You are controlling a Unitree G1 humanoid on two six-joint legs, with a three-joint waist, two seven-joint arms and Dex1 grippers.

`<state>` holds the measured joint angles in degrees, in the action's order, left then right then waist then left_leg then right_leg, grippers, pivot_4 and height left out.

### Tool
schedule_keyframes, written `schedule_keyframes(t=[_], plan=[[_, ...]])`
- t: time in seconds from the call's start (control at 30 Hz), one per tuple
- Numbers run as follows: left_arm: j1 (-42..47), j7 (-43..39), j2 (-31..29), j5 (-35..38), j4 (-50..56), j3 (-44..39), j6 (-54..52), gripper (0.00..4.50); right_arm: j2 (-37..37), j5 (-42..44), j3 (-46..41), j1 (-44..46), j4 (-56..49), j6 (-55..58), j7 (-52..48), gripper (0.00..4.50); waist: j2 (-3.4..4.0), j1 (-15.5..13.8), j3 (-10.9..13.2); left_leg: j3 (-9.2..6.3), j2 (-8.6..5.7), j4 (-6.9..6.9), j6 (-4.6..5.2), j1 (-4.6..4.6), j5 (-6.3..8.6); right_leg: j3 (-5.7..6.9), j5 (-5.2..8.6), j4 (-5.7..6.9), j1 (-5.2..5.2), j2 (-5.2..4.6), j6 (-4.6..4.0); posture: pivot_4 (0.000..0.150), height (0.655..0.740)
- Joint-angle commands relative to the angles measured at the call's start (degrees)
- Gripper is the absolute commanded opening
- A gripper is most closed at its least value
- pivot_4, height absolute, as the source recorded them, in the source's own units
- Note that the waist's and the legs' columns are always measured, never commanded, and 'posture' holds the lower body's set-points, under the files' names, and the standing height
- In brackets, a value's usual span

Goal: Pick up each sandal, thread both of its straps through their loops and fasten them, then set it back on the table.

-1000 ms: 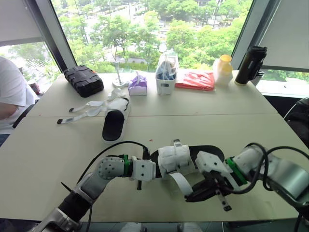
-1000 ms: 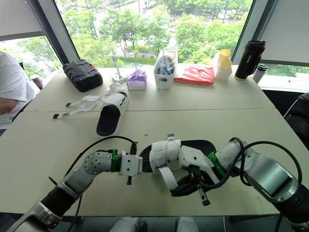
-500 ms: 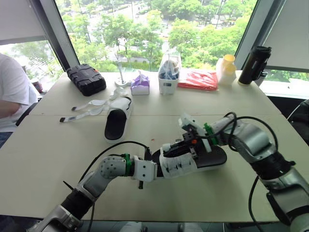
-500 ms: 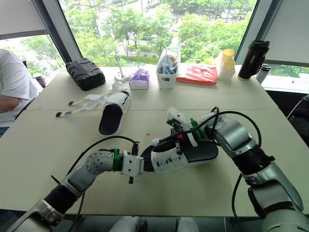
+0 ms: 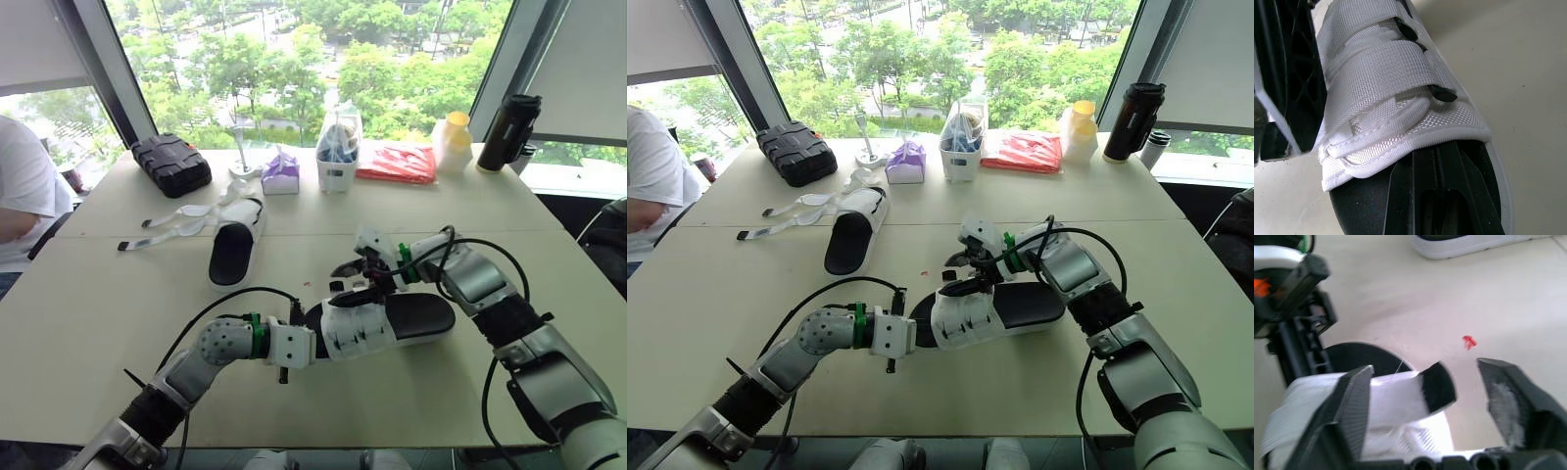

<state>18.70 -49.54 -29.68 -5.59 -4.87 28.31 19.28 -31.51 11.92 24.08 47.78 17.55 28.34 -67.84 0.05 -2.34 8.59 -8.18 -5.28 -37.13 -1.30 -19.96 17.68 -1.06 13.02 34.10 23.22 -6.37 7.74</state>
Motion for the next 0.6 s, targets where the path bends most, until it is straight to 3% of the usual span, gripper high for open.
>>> schedule_keyframes(t=[0.03,0.57,0.6], plan=[[-3.54,-1.62,-2.23,-6.98,-8.85,3.71,-6.58,0.00,1.29,-1.66,-1.66,2.79,3.19,-1.86,-0.12,3.57,0.01,0.05,0.00,0.00,0.00,0.00,0.00,0.00,0.00,0.00,-0.01,0.00,0.00,0.00,-0.02,0.150,0.7400],[-3.70,-1.25,-1.45,-6.09,-7.75,2.97,-7.44,0.00,3.13,-0.96,-1.74,9.67,12.63,12.27,-12.64,3.57,0.11,0.10,-0.03,0.00,-0.01,0.01,0.00,-0.02,0.00,-0.01,-0.02,0.03,0.06,0.01,-0.05,0.150,0.7400],[-3.65,-1.25,-1.44,-6.07,-7.74,2.91,-7.44,0.00,3.44,-1.07,-1.80,9.85,12.96,12.28,-12.62,3.05,0.12,0.10,-0.03,0.00,-0.01,0.01,0.00,-0.02,0.00,-0.01,-0.02,0.04,0.06,0.01,-0.04,0.150,0.7400]])
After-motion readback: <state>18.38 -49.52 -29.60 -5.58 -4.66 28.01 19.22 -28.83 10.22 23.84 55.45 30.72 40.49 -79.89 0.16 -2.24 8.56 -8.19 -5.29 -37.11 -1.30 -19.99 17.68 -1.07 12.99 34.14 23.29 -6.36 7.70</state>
